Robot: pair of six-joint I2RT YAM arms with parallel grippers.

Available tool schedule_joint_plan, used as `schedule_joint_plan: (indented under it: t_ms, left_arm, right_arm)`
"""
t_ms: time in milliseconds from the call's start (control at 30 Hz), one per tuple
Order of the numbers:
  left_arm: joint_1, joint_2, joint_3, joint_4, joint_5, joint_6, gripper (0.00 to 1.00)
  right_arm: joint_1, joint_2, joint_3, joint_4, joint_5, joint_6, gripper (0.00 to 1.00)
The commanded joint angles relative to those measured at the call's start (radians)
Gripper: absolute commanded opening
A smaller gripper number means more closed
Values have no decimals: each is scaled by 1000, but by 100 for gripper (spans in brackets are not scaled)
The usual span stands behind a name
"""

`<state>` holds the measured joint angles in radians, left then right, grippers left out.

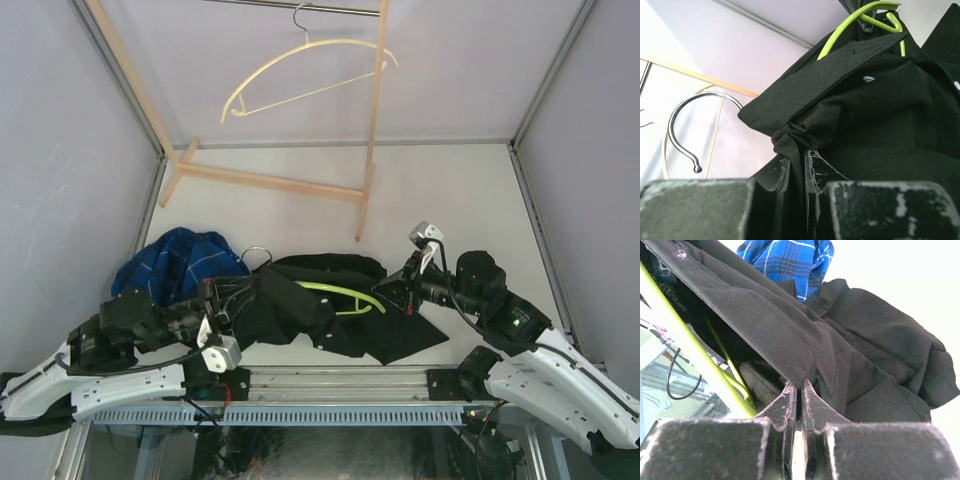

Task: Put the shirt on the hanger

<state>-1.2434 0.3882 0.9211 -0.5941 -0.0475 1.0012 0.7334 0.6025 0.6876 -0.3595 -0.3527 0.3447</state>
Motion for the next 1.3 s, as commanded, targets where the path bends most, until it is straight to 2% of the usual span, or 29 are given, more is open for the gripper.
schedule_joint_plan:
  t_ms: [0, 367, 600, 1067, 1167, 1267]
  left_arm:
    - [2, -49, -10, 176, -46, -16, 0]
    - [3, -93, -32, 218, -74, -28, 0]
    - [3, -121, -52, 204, -159, -10, 0]
    - [3, -139, -66, 139, -234, -11, 0]
    - [3, -149, -77, 166, -226, -31, 0]
    - [4, -181, -108, 259, -214, -44, 0]
  right_arm:
    - [-9, 12, 24, -103, 83, -77, 0]
    - [-9, 7, 25, -87, 73, -94, 0]
    - [-11, -22, 25, -83, 51, -92, 0]
    - [-11, -34, 117, -206, 100, -140, 0]
    - [-11, -16, 116, -216, 104, -150, 0]
    - [-11, 11, 107, -198, 94, -152, 0]
